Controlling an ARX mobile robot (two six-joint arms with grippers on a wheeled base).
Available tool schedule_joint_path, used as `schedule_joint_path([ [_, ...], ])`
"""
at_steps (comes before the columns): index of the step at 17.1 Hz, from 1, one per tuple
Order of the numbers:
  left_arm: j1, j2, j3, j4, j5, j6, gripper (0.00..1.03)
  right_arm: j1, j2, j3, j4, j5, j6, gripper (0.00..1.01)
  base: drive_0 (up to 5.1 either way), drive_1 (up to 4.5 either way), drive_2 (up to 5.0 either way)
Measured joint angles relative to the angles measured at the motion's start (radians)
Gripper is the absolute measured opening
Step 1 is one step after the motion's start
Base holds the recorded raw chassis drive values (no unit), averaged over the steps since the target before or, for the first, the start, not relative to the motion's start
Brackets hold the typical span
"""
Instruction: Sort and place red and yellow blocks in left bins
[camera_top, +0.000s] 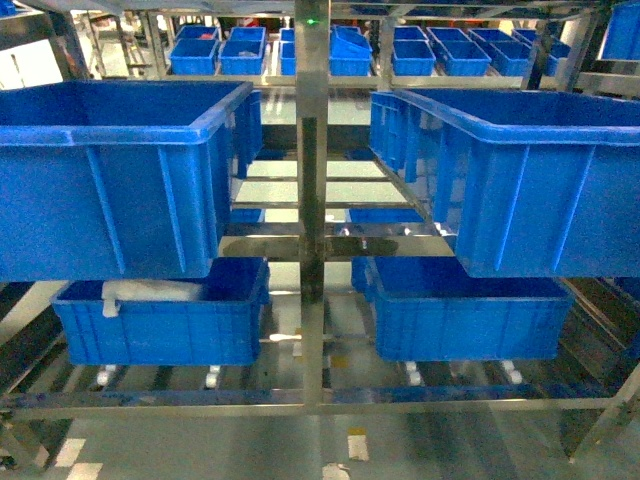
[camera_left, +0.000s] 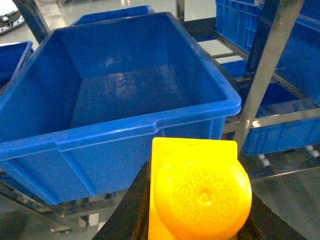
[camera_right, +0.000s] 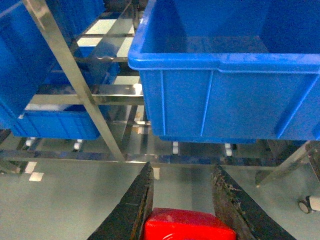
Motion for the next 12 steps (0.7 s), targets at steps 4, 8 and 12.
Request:
schedule_joint_path([
  [4, -0.005, -0.003, 0.001, -0.002, 0.004, 0.000, 0.27, 0.000, -0.006, 0.000, -0.002, 0.001, 0.000, 0.28, 0.0, 3.10, -3.2],
  [8, -0.003, -0.003, 0.001, -0.002, 0.003, 0.000, 0.27, 0.000, -0.006, 0.000, 0.002, 0.001, 0.000, 0.28, 0.1, 4.25, -4.1],
  [12, -0.003, -0.003, 0.001, -0.001, 0.003, 0.000, 0.27, 0.000, -0.006, 0.000, 0.001, 0.001, 0.000, 0.28, 0.0, 4.16, -4.2],
])
